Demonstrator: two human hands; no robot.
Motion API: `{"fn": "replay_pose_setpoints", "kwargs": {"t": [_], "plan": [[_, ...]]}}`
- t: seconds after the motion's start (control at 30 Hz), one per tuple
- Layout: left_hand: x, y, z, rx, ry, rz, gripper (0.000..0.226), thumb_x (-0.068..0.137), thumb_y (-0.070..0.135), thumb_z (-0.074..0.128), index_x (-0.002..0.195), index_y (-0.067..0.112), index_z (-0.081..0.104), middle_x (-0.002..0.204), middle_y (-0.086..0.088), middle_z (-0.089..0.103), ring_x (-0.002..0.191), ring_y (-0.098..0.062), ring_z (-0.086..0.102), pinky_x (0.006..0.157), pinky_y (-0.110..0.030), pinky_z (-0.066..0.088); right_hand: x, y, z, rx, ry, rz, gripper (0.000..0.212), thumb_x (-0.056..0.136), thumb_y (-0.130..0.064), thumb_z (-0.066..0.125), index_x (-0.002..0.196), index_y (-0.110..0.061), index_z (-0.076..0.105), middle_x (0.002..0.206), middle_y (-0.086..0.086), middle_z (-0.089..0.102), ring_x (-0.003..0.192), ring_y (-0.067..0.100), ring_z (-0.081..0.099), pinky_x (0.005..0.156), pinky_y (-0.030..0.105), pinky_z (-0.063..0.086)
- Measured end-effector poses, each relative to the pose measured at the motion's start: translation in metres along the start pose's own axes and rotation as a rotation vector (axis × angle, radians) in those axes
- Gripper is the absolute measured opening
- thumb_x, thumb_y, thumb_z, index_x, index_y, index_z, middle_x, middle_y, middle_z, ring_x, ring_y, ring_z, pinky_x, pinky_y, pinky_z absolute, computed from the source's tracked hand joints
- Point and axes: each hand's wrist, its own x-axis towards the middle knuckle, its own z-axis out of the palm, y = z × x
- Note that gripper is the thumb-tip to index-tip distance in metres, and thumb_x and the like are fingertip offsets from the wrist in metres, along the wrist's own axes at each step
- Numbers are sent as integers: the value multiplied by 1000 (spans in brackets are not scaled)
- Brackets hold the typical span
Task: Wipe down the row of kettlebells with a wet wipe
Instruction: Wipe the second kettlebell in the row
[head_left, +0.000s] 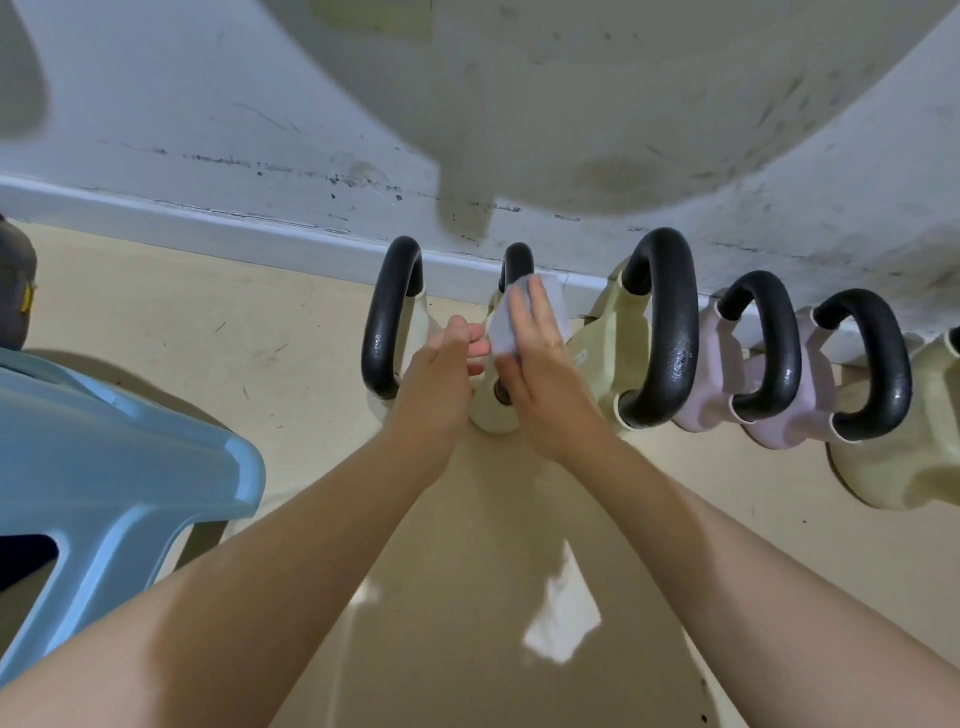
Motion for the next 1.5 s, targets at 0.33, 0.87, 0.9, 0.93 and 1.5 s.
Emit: {"fn": "replay_pose_setpoints", "kwargs": {"t": [0.33,0.87,0.9,0.93,1.5], "plan": [[15,7,13,49,-24,46,42,98,36,23,105,23,62,100,0,68,100,-14,61,102,-41,42,31,-2,-11,99,-39,65,51,98,-13,33,147,-18,21,159,0,-3,145,21,12,118,37,18],[51,22,14,145,-316,15,13,90,25,56,89,17,67,91,-3,73,90,-18,68,88,-30,52,98,-5,-38,406,-126,278,30,80,-3,43,58,-19,53,80,-6,45,62,7,49,49,21,39],[51,20,12,149,-336,25,11,90,24,57,91,19,66,92,0,73,92,-15,69,88,-27,52,96,-5,-41,376,-155,243,31,78,0,44,56,-18,53,79,-7,47,67,8,48,53,19,40],[50,18,10,139,-349,36,8,90,24,57,92,22,65,92,2,74,94,-14,69,89,-26,52,94,-6,-44,356,-185,213,31,78,2,44,55,-17,53,75,-8,48,70,7,47,55,16,39],[31,1,7,-46,-386,6,18,91,17,55,105,26,61,78,11,73,69,-3,66,67,-20,50,82,-2,-48,686,-25,539,27,96,-17,39,112,-13,61,93,1,53,74,5,54,64,14,41]]}}
